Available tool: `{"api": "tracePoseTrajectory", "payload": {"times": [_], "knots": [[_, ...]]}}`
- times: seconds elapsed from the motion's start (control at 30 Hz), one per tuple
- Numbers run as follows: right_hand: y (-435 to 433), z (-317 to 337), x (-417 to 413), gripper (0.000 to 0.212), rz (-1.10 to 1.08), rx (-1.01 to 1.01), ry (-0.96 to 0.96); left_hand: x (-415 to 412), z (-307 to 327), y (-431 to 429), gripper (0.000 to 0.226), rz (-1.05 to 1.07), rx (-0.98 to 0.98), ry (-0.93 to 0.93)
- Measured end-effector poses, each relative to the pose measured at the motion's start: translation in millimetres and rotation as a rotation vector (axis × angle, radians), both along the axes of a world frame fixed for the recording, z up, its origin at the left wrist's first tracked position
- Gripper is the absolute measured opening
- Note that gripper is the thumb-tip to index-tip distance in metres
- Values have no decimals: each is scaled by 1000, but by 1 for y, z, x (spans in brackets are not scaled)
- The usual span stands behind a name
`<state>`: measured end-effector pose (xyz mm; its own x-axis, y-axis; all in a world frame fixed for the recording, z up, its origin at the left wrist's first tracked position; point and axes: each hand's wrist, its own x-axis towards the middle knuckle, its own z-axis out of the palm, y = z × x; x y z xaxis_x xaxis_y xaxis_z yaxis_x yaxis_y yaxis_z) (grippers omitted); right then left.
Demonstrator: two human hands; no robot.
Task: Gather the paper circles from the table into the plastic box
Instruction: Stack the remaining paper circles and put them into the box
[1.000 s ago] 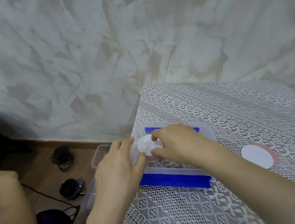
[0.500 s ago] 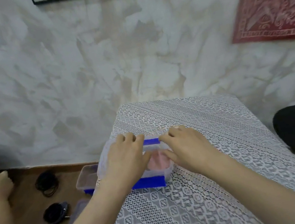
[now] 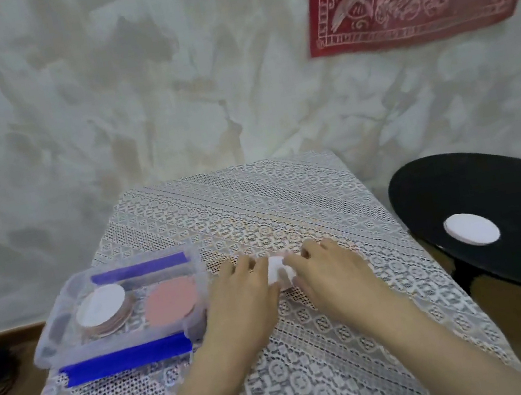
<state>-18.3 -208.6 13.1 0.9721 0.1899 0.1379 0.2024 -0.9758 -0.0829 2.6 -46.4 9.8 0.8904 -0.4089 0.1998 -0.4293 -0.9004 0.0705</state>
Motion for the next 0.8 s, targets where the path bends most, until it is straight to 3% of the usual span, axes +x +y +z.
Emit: {"api": "tracePoseTrajectory", "payload": {"times": [0.17, 0.37, 0.6, 0.8], "knots": [[-6, -28, 4, 30, -15, 102, 28, 4, -34, -1, 45, 55, -77, 55], [-3, -28, 26, 26, -50, 243, 34, 8, -38, 2, 43, 33, -156, 28], [-6, -27, 45, 44, -59, 285, 155, 10, -39, 3, 47, 40, -172, 37], [-3, -21, 45, 36, -72, 389, 171, 9, -38, 3, 50, 55, -183, 45]]}}
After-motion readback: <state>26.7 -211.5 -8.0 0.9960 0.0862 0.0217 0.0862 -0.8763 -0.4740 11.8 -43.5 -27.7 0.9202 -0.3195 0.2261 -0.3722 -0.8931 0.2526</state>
